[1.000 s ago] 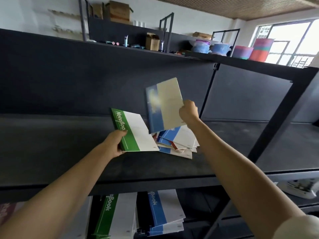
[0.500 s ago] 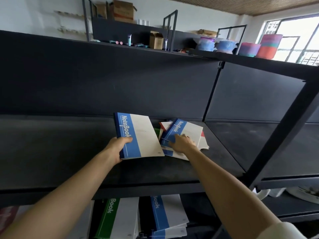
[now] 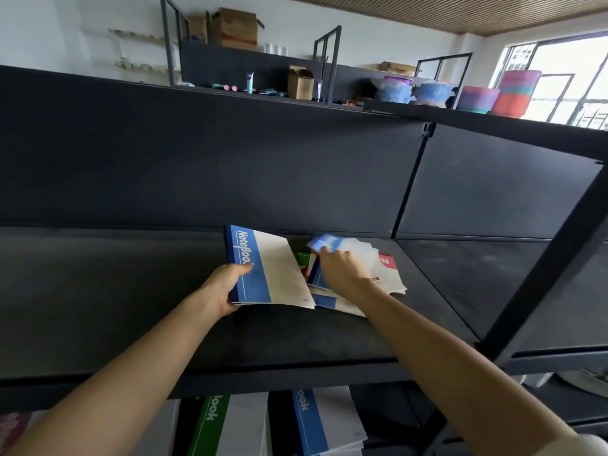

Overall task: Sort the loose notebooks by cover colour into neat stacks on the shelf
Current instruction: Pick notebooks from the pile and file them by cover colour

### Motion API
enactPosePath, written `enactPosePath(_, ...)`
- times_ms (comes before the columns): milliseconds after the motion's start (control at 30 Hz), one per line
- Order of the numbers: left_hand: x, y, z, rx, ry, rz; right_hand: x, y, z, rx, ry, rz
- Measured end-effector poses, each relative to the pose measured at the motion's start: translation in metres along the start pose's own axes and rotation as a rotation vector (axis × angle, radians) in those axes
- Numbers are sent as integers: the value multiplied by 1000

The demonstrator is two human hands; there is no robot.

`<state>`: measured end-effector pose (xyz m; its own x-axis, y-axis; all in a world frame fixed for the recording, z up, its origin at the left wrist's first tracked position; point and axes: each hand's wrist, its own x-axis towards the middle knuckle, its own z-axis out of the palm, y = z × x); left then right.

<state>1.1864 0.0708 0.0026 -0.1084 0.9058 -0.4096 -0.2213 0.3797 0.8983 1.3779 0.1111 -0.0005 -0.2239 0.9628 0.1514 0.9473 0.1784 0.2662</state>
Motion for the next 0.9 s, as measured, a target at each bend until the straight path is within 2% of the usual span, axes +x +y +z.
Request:
enactPosePath(133,5,2,12,-89,-52,-8,-25,-37,-19,59,15,-328)
enactPosePath(200,9,0,13,-52,-35,-17,-34,-39,-20,142,54,-444)
enactPosePath(233,10,-1,13,-20,-15,-21,-33,-37,-20,197,70,-428)
enactPosePath(300,12,1,11,24,4,-26,-19,-24,-10,317,70,-183)
enactPosePath(367,13,3,9,46,4,-23,-4,-1,8,366,-56,120)
enactPosePath(400,13,4,7,56,4,-19,-1,9,17,351,-171,199)
enactPosePath(467,14,5,3,49,4,-21,-3,23,32,252,-300,222)
enactPosePath(633,17,5,-11,-15,22,-41,-3,18,34,-55,-166,42)
enactPosePath(733,16,7,-20,-30,41,-25,-1,12,28,-70,-171,40)
enactPosePath(800,14,10,-26,-31,41,-1,8,15,9,49,-169,107)
enactPosePath(900,13,15,-35,-41,19,29,32,28,-43,565,-75,298)
